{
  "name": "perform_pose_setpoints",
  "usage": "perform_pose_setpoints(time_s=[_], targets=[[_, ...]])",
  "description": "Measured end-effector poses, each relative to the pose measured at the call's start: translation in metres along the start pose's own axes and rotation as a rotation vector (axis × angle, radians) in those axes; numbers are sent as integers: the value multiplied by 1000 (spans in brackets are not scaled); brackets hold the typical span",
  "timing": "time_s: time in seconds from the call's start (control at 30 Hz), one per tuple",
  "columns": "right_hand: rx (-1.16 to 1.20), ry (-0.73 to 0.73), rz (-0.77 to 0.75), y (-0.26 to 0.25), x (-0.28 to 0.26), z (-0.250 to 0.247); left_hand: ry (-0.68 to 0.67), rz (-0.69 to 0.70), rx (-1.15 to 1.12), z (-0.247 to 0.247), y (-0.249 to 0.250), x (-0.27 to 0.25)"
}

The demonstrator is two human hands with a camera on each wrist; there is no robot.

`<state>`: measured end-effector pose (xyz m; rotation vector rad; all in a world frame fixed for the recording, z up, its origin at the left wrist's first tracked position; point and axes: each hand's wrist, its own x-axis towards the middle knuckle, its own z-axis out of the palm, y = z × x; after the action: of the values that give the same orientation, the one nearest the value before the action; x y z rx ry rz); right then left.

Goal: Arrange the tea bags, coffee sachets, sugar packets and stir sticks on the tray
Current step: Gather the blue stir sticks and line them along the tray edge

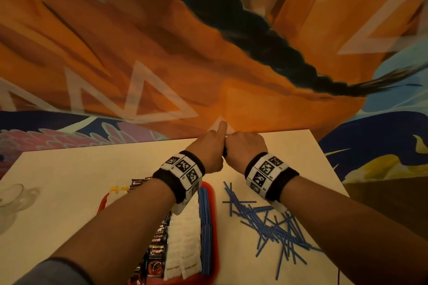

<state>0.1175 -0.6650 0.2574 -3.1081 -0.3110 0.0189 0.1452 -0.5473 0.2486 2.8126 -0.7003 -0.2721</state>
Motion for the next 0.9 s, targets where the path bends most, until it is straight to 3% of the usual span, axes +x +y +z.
perform_pose_setpoints(time_s=[0.27, 0.33, 0.43, 0.53, 0.77, 0.83, 0.9], targets=[[84, -48, 66, 4, -1, 2, 60, 52, -111, -19, -16, -12], [144, -71, 153, 11, 0, 1, 120, 4, -334, -28, -31, -19], [187, -87, 216, 11, -1, -1, 221, -79, -917, -25, -44, -30], [178, -67, 178, -2, -1, -6, 177, -131, -1240, -11, -32, -35], [147, -52, 67, -8, -2, -9, 225, -158, -1337, -1, -27, -37], [297, -91, 0, 4, -3, -8, 234, -160, -1358, -4, -30, -41], [598, -61, -38, 22, -3, -9, 256, -164, -1394, -9, -36, -45]])
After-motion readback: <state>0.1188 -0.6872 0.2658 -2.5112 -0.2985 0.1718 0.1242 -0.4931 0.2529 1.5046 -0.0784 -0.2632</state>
